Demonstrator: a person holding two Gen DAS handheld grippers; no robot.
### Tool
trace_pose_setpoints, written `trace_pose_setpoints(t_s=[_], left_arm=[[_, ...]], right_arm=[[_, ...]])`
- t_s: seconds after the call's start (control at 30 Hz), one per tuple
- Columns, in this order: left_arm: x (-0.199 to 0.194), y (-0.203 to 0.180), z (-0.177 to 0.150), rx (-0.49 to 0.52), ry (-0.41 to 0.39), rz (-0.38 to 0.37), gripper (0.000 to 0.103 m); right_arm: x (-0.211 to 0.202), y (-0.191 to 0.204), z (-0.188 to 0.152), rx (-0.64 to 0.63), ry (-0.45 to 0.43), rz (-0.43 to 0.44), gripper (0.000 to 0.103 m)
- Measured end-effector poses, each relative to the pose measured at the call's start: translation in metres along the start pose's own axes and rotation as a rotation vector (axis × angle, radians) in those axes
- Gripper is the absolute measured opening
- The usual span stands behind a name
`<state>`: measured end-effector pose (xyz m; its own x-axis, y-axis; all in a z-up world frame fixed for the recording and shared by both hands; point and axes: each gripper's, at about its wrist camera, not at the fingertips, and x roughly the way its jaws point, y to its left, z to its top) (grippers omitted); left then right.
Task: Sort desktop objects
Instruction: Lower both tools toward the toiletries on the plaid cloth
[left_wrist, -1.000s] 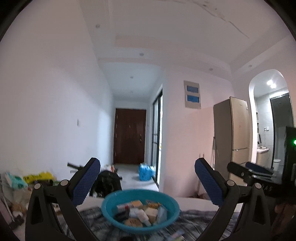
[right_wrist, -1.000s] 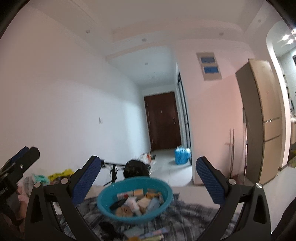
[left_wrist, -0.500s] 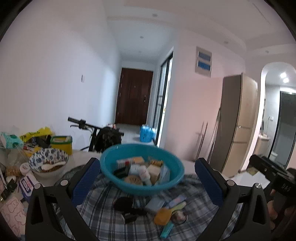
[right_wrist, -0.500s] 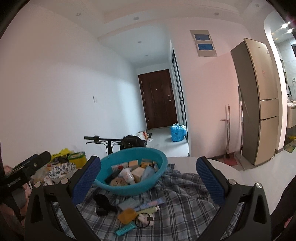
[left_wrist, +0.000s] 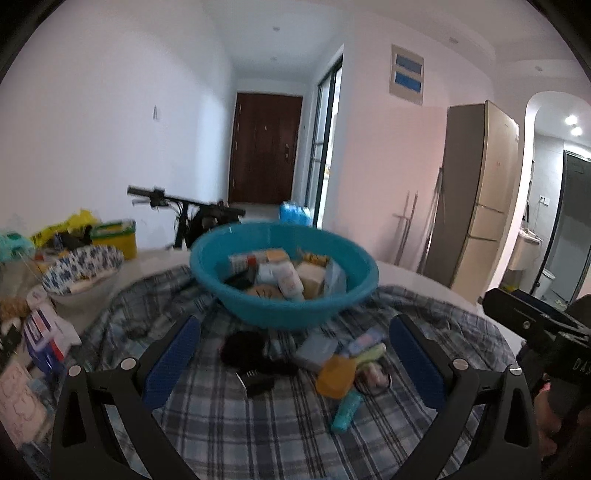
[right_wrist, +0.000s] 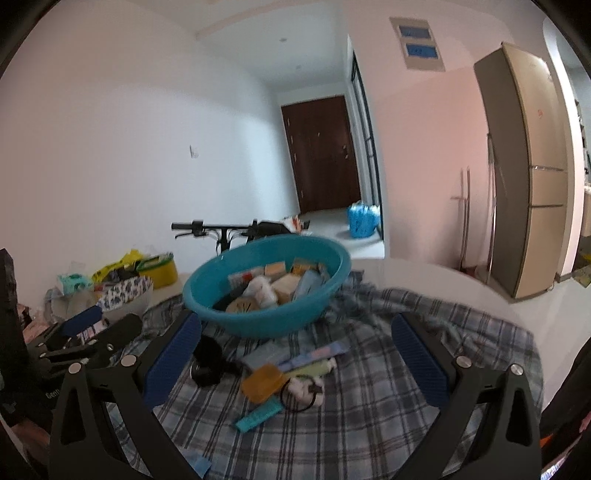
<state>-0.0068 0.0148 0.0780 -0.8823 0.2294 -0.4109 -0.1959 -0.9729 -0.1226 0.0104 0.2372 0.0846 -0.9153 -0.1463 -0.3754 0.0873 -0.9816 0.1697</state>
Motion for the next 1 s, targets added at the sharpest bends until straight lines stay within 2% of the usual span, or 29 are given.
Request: trace_pose_setpoints(t_s=[0.3, 0.53, 0.73, 0.9, 1.0], left_arm=[[0.022, -0.009, -0.024, 0.043, 0.086, 0.024, 0.103], [0.038, -0.006, -0.034, 0.015, 0.156, 0.010, 0.103], [0.054, -0.004, -0.044, 0.025, 0.224, 0.051, 0.103], [0.071, 0.001, -0.053, -0.033, 0.313, -0.027, 0.103], [0.078, 0.001, -0.056, -0.033, 0.333, -0.013, 0.103]], right_arm=[[0.026, -0.009, -0.028, 0.045, 0.115, -0.021, 0.103], [0.040, -0.012, -0.040, 0.040, 0.149, -0.057, 0.103], [0.055, -0.013, -0.052, 0.040, 0.202, -0.040, 0.102], [0.061, -0.016, -0.057, 0.037, 0.228, -0.031, 0.102], [0.063, -0.017, -0.059, 0.042, 0.238, -0.030, 0.102]])
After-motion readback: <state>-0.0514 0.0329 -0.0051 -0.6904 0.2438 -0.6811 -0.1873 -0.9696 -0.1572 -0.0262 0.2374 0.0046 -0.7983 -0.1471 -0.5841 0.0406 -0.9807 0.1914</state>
